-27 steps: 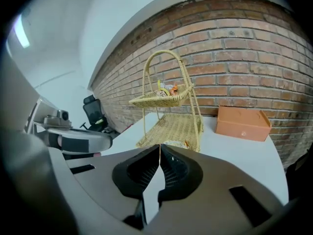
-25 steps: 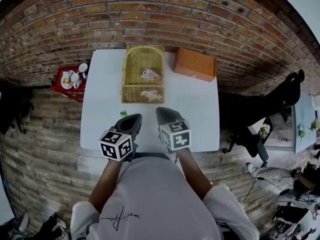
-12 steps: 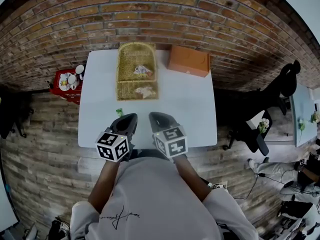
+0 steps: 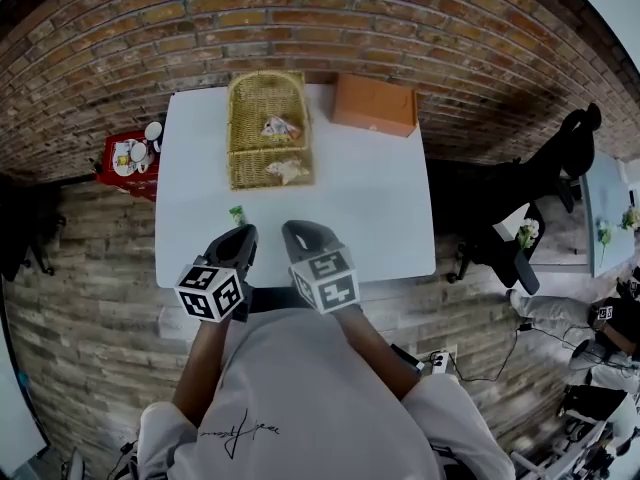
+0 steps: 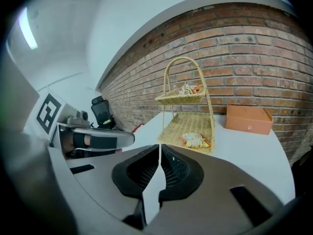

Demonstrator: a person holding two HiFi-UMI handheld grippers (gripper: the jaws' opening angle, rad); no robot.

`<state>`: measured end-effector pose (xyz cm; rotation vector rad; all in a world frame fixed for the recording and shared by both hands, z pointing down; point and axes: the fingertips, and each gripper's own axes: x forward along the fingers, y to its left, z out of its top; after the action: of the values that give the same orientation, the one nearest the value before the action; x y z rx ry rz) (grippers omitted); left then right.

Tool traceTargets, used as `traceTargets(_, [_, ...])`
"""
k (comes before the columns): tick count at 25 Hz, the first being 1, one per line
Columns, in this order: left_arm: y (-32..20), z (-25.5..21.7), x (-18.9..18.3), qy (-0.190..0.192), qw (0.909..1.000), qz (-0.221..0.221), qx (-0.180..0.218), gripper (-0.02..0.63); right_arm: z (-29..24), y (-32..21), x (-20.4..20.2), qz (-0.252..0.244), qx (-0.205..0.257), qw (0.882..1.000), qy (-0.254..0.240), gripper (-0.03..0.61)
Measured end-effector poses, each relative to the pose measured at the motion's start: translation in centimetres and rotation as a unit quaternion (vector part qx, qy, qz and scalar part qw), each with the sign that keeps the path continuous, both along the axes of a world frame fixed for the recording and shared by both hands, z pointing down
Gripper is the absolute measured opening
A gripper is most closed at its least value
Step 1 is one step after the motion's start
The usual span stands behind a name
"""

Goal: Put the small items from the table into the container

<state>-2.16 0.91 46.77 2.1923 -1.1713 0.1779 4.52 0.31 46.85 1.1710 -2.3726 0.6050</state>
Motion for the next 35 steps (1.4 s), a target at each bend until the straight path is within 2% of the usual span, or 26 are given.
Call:
traceTargets(9, [-0.6,1.4,-3.9,-0.017,0.9995,-0.005,-0.026,0.009,2.7,0.3,-4.0,-0.012,-0.034,0.999,0.012,0.025])
traceTargets(17, [0.4,5.4,-4.3,-0.022,0.9961,0.031,-0.080,0.009,3.1,0.4,-5.5,0.005,-0.044,0.999,0.019,0.025])
traceTargets(25, [0.2,4.9,-5.5,-0.007,0.9962,0.042,-0.076,0.009,8.3,1.2,-7.7,0.000,-0.090,0.995,0.040,0.028])
traceTargets(28, [0.1,5.0,-6.2,-0.005,0.9959,0.051,-0.075,0.009,9.7,1.2,-8.7,-0.003,-0.110,0.993,0.045,0.091])
traceTargets(35, [-0.3,5.7,-7.9,0.003,0.9945,0.071,-0.076,0.009,11.6,0.9,-10.3,0.016,-0.118,0.991,0.057,0.094])
